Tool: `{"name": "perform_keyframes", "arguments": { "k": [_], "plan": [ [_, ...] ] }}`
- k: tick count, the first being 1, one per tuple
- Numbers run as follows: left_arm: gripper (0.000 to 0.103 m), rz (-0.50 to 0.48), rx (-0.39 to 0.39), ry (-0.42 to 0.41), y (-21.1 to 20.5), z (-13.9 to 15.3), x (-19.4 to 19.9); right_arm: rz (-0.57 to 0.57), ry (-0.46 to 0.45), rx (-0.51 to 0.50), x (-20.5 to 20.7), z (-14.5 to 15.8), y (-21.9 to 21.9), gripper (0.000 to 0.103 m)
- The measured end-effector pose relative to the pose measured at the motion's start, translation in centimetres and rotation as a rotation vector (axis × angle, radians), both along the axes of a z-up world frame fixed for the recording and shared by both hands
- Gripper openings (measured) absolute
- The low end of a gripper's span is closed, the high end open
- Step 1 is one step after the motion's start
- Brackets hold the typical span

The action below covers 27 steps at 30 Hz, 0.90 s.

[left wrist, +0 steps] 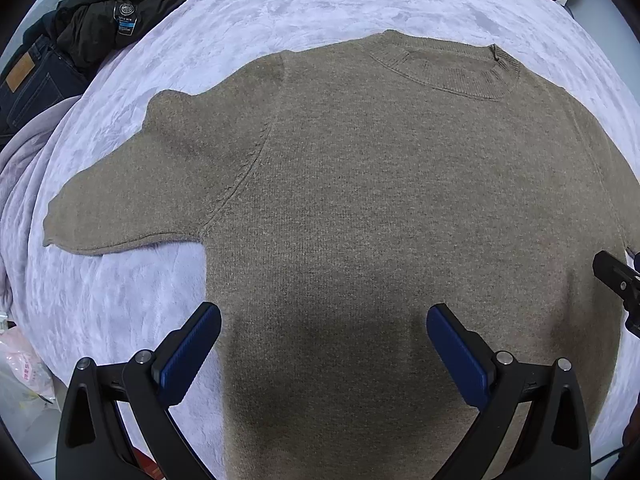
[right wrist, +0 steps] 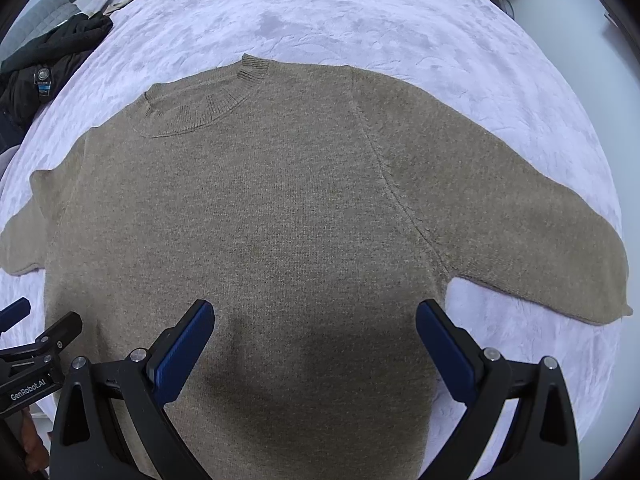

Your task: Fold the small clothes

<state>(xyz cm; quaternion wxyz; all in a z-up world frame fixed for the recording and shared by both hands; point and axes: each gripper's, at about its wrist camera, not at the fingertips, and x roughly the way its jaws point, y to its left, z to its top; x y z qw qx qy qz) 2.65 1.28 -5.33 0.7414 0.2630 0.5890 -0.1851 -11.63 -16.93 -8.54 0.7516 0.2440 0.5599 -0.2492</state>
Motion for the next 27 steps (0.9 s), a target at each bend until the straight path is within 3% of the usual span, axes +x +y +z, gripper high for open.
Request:
{"name": "perform_keyframes", "arguments": {
  "k": [27],
  "plan": [
    [0.103, 0.021, -0.017, 0.008, 1.2, 0.1, -0.2, 0.012, 0.003, 0.003, 0.9, -0.1, 0.8, 0.101]
  ]
}}
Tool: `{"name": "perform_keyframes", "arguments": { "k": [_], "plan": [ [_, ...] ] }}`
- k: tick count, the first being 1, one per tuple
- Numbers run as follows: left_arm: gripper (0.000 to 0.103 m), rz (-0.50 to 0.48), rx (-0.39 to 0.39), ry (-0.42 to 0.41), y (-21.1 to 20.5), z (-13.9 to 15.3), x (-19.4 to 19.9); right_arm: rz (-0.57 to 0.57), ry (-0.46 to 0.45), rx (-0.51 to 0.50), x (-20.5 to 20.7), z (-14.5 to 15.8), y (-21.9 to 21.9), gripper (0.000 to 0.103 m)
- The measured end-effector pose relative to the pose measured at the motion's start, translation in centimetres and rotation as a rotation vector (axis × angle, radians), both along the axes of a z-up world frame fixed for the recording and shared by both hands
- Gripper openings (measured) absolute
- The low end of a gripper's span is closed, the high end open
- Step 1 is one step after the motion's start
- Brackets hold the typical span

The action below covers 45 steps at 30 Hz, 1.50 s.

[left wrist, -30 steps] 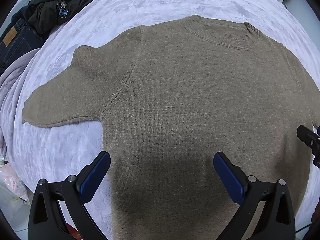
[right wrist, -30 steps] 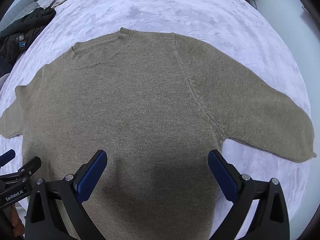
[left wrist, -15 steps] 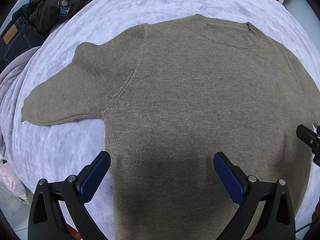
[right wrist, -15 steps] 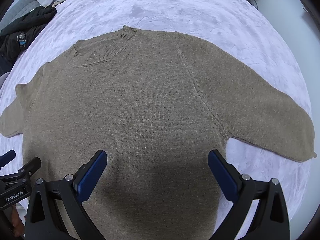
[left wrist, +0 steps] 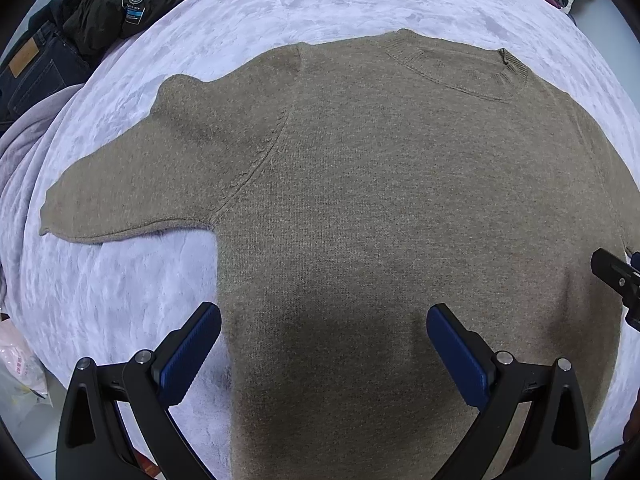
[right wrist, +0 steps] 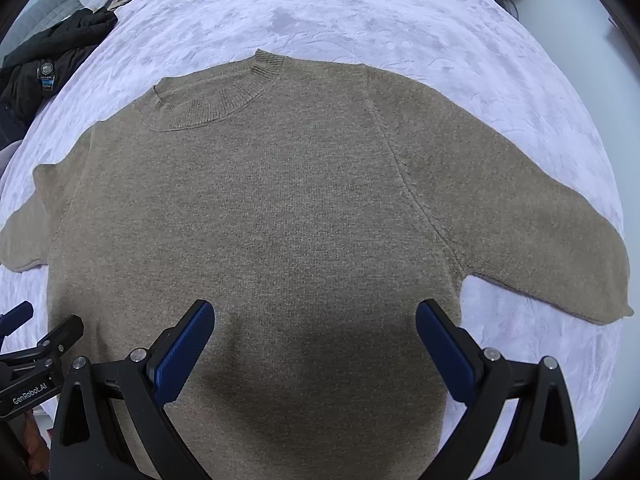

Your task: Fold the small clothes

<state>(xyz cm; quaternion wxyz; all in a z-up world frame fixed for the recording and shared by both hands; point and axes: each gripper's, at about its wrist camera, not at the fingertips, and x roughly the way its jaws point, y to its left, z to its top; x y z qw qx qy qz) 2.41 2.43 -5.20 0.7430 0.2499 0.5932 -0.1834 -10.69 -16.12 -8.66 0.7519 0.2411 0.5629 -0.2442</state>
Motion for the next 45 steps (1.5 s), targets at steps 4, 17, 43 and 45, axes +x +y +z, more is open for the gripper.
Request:
{"name": "perform_keyframes", "arguments": {
  "k": [4, 17, 43, 45],
  "plan": [
    [0.103, -0.001, -0.002, 0.002, 0.4, 0.0, 0.0, 0.000, 0.000, -0.001, 0.1, 0.1, 0.2, 0.101],
    [0.103, 0.026, -0.075, 0.042, 1.9, -0.1, 0.0, 0.017, -0.007, 0.001, 0.6, 0.4, 1.1, 0.101],
    [0.103, 0.582, -0.612, 0.034, 25.7, -1.1, 17.5, 0.137, 0.001, -0.007, 4.1, 1.2, 6.7, 0.101],
    [0.103, 0.638, -0.678, 0.058, 26.6, -2.5, 18.9, 0.152, 0.002, -0.014, 4.5, 1.3, 7.3, 0.101]
  ]
}}
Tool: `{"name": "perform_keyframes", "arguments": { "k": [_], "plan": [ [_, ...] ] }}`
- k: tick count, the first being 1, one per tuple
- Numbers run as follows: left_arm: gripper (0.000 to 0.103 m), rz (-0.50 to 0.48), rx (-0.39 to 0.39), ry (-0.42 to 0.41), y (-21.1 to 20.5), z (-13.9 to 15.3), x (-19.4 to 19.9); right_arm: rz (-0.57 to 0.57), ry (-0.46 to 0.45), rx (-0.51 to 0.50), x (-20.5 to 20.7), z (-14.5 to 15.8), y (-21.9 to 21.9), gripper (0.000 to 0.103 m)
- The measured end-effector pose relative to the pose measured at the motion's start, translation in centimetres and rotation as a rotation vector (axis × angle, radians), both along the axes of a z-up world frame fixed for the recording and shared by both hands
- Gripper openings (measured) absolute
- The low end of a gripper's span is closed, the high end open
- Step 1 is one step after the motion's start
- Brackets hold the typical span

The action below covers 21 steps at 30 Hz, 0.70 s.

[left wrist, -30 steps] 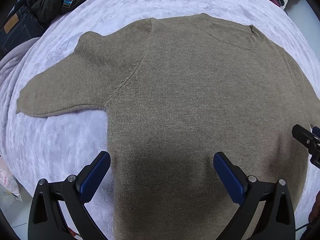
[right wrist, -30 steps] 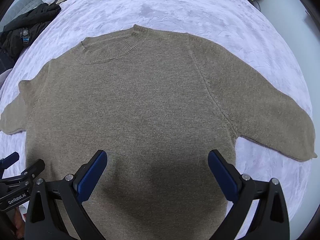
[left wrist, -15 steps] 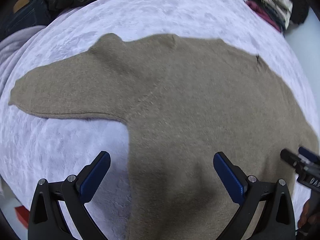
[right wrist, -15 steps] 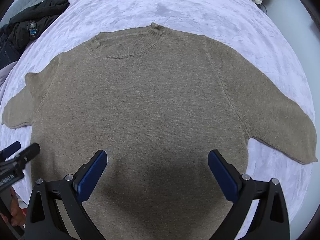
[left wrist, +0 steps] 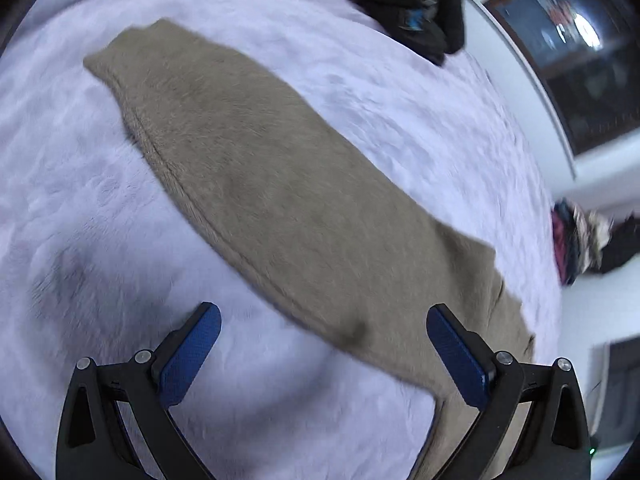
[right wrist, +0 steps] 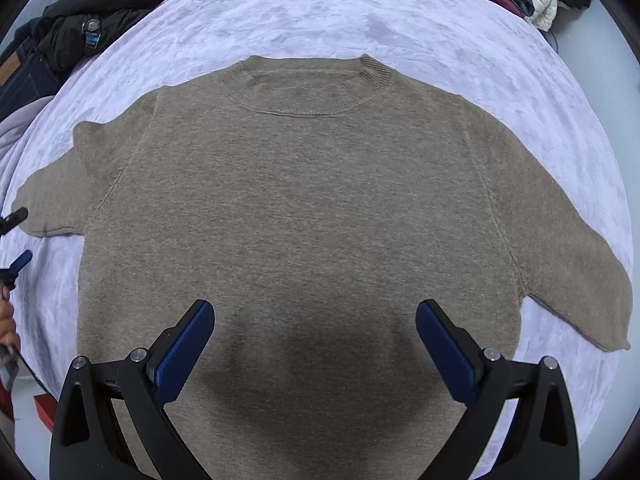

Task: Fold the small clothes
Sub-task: 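Grasp the sweater side edge with the left gripper and fold it inward over the body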

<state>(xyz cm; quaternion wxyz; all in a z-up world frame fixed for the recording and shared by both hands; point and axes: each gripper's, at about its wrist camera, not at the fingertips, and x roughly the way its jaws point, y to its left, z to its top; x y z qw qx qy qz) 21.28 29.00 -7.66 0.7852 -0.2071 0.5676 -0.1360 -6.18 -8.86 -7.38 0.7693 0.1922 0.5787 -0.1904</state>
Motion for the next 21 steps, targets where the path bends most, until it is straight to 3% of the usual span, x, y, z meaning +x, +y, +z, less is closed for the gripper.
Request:
{"name": "perform_keyframes", "arguments": {
  "k": [4, 7, 8, 9, 10, 11, 12, 16, 21],
  "plan": [
    [0.103, 0.047, -0.063, -0.027, -0.7, -0.9, 3.0, 0.024, 0.009, -0.009, 1.0, 0.0, 1.2, 0.101],
    [0.102, 0.058, -0.010, -0.067, -1.9, -0.3, 4.1, 0.041, 0.014, 0.001, 1.7, -0.1, 2.1, 0.101],
    [0.091, 0.078, 0.020, -0.079, -1.9, 0.1, 4.0, 0.050, 0.013, 0.004, 1.9, 0.0, 2.5, 0.101],
    [0.068, 0.091, 0.040, -0.082, -1.6, 0.2, 4.0, 0.058, 0.011, 0.005, 2.1, 0.1, 2.8, 0.101],
    [0.055, 0.097, 0.068, -0.079, -1.4, 0.4, 4.1, 0.066, 0.007, 0.005, 2.2, 0.1, 3.1, 0.101],
    [0.029, 0.093, 0.090, -0.080, -1.2, 0.5, 4.1, 0.071, 0.002, 0.006, 2.3, 0.2, 3.3, 0.101],
    [0.013, 0.087, 0.116, -0.087, -0.9, 0.7, 4.0, 0.076, -0.006, 0.009, 2.3, 0.3, 3.6, 0.101],
    [0.011, 0.027, 0.148, -0.178, -1.3, 3.1, 2.8, 0.078, -0.026, 0.029, 2.3, 0.3, 3.9, 0.101],
    [0.009, -0.145, 0.129, -0.341, -7.1, 9.1, -0.2, 0.049, -0.047, 0.053, 1.7, 0.0, 3.0, 0.101]
  ]
}}
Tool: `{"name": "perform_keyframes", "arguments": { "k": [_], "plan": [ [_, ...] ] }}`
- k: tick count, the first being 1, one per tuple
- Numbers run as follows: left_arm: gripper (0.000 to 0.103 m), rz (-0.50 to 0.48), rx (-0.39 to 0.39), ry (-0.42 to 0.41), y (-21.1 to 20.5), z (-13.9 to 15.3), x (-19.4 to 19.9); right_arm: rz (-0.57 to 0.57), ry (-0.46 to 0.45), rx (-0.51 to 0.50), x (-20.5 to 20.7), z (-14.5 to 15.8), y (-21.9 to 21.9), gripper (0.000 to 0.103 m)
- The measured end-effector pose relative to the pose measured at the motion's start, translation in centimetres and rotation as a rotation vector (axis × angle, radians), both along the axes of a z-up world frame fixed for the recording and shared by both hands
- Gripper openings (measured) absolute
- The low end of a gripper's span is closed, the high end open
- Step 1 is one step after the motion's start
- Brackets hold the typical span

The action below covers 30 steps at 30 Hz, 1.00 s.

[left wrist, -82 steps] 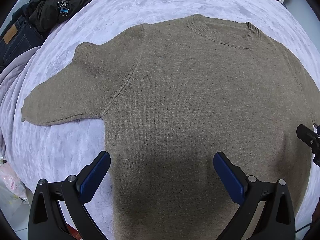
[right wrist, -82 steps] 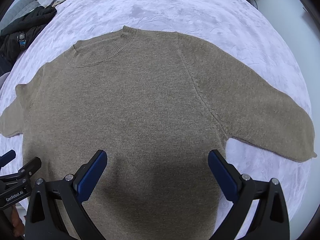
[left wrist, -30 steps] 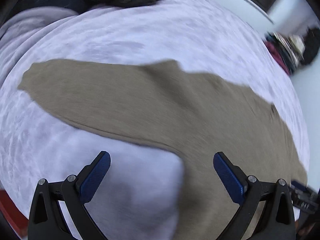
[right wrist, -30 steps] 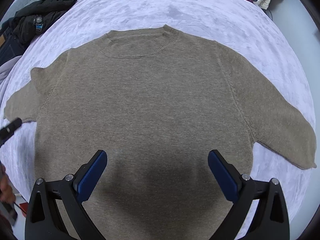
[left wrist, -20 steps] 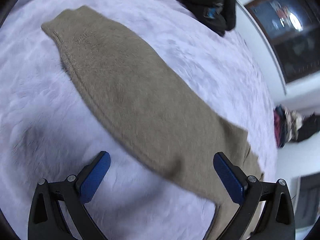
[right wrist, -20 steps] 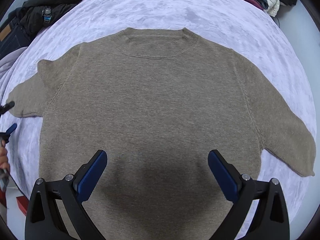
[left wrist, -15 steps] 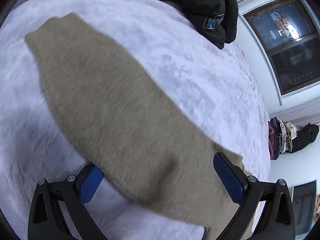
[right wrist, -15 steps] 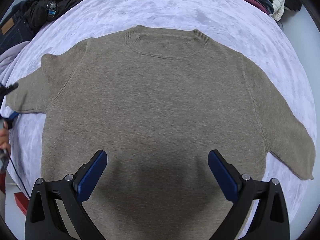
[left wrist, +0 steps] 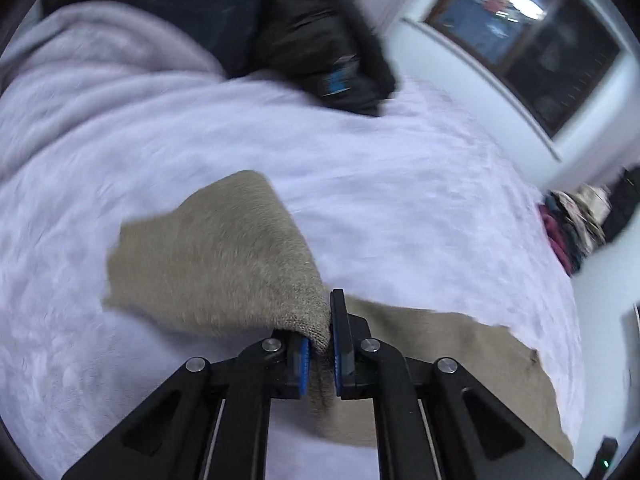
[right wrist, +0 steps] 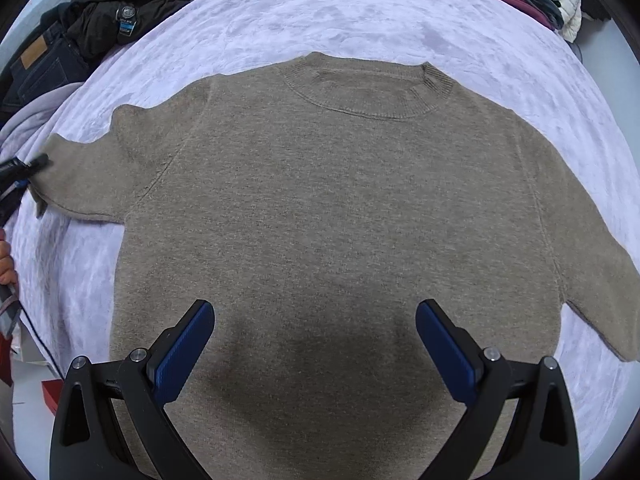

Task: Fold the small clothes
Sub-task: 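Grasp the sweater side edge with the left gripper and fold it inward over the body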

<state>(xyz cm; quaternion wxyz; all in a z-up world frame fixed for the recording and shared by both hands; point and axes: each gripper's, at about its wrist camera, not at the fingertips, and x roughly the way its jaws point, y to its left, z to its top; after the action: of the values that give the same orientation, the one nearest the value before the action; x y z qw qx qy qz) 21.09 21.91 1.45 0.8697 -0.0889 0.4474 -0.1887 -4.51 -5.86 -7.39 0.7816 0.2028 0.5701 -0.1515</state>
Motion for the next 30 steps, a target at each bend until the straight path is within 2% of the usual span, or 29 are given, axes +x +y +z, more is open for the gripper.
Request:
{"name": "perform_keyframes", "arguments": {
  "k": [4, 7, 9, 12, 14, 16, 17, 18, 19, 21, 23, 25, 26, 28, 30],
  "plan": [
    [0.009, -0.204, -0.037, -0.075, -7.2, 3.8, -3.8, -0.046, -0.013, 0.020, -1.2, 0.0, -1.5, 0.101],
    [0.009, -0.375, -0.056, -0.086, -13.6, 4.6, -7.3, -0.090, -0.028, 0.022, -2.8, 0.2, -3.0, 0.101],
    [0.009, -0.475, -0.028, -0.084, -17.9, 3.8, -9.7, -0.123, -0.034, 0.024, -4.0, 0.2, -4.3, 0.101],
    [0.009, -0.606, 0.033, -0.053, -23.6, 1.0, -13.5, -0.173, -0.035, 0.024, -5.9, 0.1, -6.1, 0.101],
    [0.010, -0.648, 0.126, -0.050, -26.2, -1.5, -15.8, -0.209, -0.029, 0.029, -7.3, -0.4, -7.4, 0.101],
    [0.014, -0.644, 0.289, -0.059, -28.0, -4.6, -17.3, -0.246, -0.022, 0.049, -8.6, -1.0, -8.6, 0.101],
    [0.026, -0.637, 0.360, -0.064, -28.6, -5.8, -17.8, -0.261, -0.020, 0.059, -9.1, -1.2, -9.1, 0.101],
    [0.045, -0.627, 0.420, -0.063, -28.8, -6.9, -18.2, -0.273, -0.014, 0.064, -9.8, -1.6, -9.7, 0.101],
    [0.052, -0.618, 0.434, -0.056, -28.6, -7.4, -18.4, -0.277, -0.010, 0.064, -10.1, -1.8, -10.0, 0.101],
    [0.053, -0.598, 0.433, -0.042, -27.6, -7.5, -18.5, -0.270, -0.004, 0.058, -10.5, -2.1, -10.5, 0.101],
    [0.055, -0.587, 0.421, -0.045, -25.9, -6.3, -18.7, -0.246, -0.014, 0.037, -10.2, -1.7, -10.7, 0.101],
    [0.080, -0.557, 0.401, -0.062, -24.0, -4.8, -18.4, -0.206, -0.044, 0.009, -9.2, -0.7, -10.7, 0.101],
    [0.095, -0.526, 0.396, -0.087, -22.9, -4.0, -18.0, -0.186, -0.060, -0.004, -8.7, -0.3, -10.7, 0.101],
    [0.097, -0.419, 0.421, -0.144, -20.0, -2.2, -16.8, -0.108, -0.117, -0.033, -6.3, 1.4, -9.9, 0.101],
    [0.097, -0.314, 0.467, -0.124, -17.5, -2.2, -14.0, -0.005, -0.172, -0.062, -3.1, 2.8, -8.5, 0.101]
  ]
}}
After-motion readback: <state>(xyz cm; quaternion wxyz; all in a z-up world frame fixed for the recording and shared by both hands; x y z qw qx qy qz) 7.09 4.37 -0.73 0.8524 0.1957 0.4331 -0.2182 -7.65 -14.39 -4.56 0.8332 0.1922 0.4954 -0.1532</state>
